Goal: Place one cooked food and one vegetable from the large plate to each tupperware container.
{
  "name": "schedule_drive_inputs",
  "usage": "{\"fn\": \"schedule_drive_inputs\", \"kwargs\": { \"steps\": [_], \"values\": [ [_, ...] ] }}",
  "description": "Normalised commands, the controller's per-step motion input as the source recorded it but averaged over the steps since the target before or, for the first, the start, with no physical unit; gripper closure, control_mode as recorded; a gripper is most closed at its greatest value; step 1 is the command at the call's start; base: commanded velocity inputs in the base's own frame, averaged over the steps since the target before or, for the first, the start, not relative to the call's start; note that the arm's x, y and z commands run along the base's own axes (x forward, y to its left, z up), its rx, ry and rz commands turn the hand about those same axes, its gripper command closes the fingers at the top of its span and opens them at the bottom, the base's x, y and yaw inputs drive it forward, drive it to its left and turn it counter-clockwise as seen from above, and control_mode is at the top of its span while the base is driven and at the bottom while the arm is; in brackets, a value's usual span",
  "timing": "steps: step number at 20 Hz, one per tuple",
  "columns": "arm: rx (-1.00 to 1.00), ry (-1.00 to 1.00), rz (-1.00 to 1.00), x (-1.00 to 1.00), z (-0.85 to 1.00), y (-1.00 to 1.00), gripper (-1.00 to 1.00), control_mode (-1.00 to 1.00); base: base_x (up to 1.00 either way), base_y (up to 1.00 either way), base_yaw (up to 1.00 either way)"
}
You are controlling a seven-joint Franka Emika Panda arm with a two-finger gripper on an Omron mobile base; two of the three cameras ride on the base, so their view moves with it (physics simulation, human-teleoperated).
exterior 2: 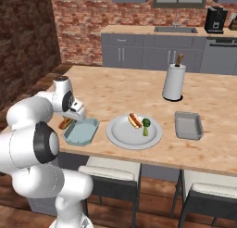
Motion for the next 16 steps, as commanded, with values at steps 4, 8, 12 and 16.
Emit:
{"fn": "schedule_drive_inputs", "kwargs": {
  "steps": [4,8,12,16],
  "values": [
    [-0.02,0.01,0.11,0.19,-0.14,0.02,1.00,-1.00,0.00,0.00,0.00],
    [-0.02,0.08,0.01,0.39,-0.05,0.00,1.00,-1.00,0.00,0.00,0.00],
    [0.00,0.06,0.02,0.47,-0.33,0.00,1.00,-1.00,0.00,0.00,0.00],
    [0.00,0.05,0.04,0.29,-0.41,0.02,1.00,-1.00,0.00,0.00,0.00]
  ]
}}
